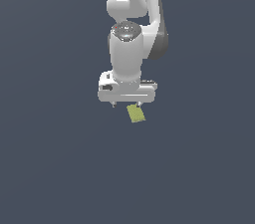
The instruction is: Pick up the object and move it to a goal position.
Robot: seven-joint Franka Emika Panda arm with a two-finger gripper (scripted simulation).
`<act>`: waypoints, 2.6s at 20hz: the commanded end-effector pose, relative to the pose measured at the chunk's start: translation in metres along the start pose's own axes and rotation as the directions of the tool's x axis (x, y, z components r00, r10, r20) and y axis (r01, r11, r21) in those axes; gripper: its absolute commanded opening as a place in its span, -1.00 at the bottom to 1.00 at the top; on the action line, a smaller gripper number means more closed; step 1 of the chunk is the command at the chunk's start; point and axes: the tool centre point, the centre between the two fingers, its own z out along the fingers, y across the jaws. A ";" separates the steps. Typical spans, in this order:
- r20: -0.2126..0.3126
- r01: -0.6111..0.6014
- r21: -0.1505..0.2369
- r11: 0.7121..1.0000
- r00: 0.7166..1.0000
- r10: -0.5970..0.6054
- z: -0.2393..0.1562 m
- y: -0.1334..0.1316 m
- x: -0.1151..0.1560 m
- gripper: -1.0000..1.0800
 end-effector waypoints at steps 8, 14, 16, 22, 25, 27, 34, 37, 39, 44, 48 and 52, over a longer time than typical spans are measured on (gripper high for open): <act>0.006 -0.016 0.020 1.000 1.000 0.016 -0.004 -0.002 0.004 0.92; 0.007 -0.008 0.020 1.000 1.000 0.008 -0.001 -0.003 0.003 0.92; 0.008 0.006 0.018 1.000 1.000 -0.006 0.005 -0.005 0.000 0.92; 0.015 0.079 0.013 0.997 0.997 -0.080 0.034 -0.014 -0.014 0.92; 0.021 0.136 0.012 0.991 0.991 -0.136 0.056 -0.022 -0.026 0.92; 0.025 0.179 0.011 0.984 0.984 -0.179 0.071 -0.027 -0.036 0.92; 0.035 0.286 0.016 0.958 0.958 -0.286 0.109 -0.042 -0.064 0.92; 0.037 0.310 0.017 0.951 0.950 -0.310 0.116 -0.045 -0.070 0.92; 0.038 0.318 0.018 0.948 0.947 -0.319 0.119 -0.046 -0.073 0.92; 0.039 0.317 0.018 0.948 0.948 -0.317 0.120 -0.046 -0.073 0.92; 0.039 0.317 0.018 0.948 0.947 -0.318 0.130 -0.046 -0.074 0.92; 0.039 0.319 0.018 0.948 0.947 -0.320 0.148 -0.046 -0.076 0.92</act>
